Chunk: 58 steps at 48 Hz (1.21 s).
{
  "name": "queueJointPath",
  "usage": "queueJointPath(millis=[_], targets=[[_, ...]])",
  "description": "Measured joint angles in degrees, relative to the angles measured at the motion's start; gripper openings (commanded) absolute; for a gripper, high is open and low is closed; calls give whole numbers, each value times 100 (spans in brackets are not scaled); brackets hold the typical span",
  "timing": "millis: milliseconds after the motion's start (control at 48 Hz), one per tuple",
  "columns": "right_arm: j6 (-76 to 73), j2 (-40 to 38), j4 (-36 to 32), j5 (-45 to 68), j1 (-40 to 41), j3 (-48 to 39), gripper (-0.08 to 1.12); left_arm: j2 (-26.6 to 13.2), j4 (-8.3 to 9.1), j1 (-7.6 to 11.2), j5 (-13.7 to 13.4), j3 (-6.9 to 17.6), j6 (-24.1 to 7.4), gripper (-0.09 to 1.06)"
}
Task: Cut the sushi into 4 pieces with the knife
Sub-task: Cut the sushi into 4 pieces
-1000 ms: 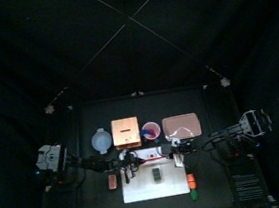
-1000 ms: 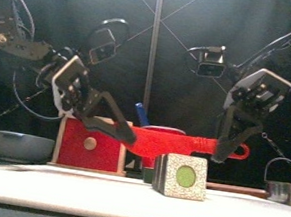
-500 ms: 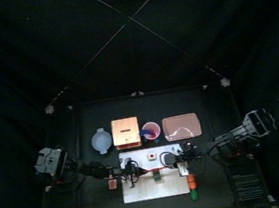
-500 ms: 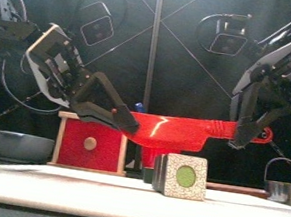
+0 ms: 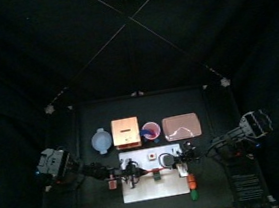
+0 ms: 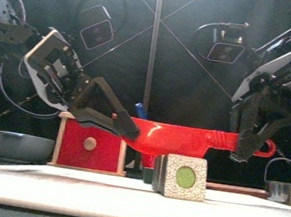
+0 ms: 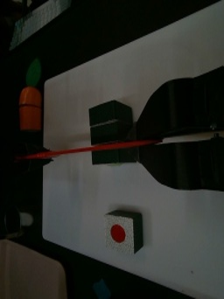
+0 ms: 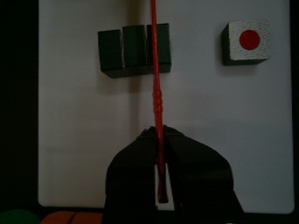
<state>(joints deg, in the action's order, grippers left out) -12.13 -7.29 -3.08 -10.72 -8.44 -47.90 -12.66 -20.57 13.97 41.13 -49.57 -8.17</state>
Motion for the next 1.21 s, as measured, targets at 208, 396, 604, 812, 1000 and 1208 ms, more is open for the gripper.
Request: queueJointPath(millis=[208, 396, 604, 812, 1000, 1208], targets=[[0, 53, 53, 9, 0, 9, 4, -185, -44, 35, 44, 0, 9, 10], [0, 185, 62, 53, -44, 9, 4, -299, -44, 105, -26, 105, 0, 10], [-18, 352, 79, 167, 0, 26, 4, -483, -70, 79, -105, 149, 9, 10], [-9, 545, 53, 193, 18, 26, 4, -624, -246, 62, -123, 176, -35, 10], [-9, 650, 35, 193, 114, 26, 4, -712, -264, -97, -123, 202, -44, 10], [-18, 598, -88, 185, 404, 26, 4, -545, -167, -404, -193, 185, -299, 10]])
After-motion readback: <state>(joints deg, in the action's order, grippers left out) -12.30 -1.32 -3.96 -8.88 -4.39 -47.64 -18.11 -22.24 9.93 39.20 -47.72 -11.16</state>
